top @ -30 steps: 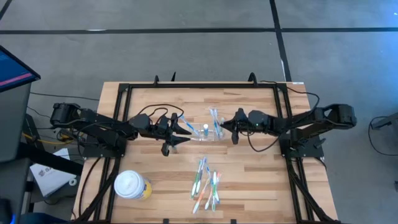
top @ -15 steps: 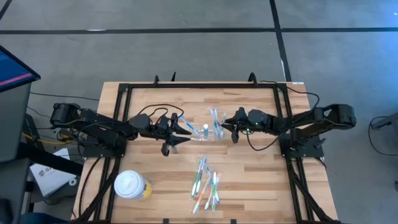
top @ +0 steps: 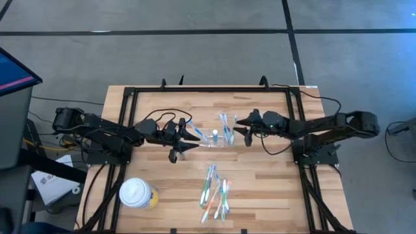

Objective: Pick & Place toothbrushing station
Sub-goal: Put the green toothbrush into the transparent organizer

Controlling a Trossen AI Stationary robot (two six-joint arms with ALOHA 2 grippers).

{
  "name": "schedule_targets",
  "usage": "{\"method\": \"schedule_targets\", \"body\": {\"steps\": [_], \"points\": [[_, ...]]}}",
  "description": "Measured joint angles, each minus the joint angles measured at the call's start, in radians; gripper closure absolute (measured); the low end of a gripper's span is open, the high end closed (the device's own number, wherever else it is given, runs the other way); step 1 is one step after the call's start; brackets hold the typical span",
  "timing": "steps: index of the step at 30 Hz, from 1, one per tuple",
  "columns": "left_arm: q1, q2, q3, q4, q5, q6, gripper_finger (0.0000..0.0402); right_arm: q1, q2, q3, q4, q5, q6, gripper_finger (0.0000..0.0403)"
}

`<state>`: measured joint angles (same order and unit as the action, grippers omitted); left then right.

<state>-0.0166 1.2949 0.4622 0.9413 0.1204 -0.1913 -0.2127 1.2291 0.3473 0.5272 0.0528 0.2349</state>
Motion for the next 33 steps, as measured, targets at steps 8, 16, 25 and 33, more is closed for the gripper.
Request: {"method": "schedule_targets", "body": {"steps": [8, 16, 25, 33], "points": [[0.0, 0.0, 0.0, 0.0, 0.0, 0.0, 0.0291, -0.019, -0.09, 0.0, -0.117, 0.0, -0.024, 0.0243], [-0.014, 0.0, 0.0, -0.047, 0.0, -0.024, 0.0291, -0.011, -0.181, 0.0, -0.266, -0.003, 0.025, 0.0248], [-0.105, 0.0, 0.0, -0.152, -0.143, -0.056, 0.03, 0.053, -0.236, 0.0, -0.351, -0.004, 0.064, 0.0251], [-0.231, 0.0, 0.0, -0.336, -0.305, -0.2, 0.0305, 0.076, -0.26, 0.0, -0.348, -0.004, 0.064, 0.0259]]}}
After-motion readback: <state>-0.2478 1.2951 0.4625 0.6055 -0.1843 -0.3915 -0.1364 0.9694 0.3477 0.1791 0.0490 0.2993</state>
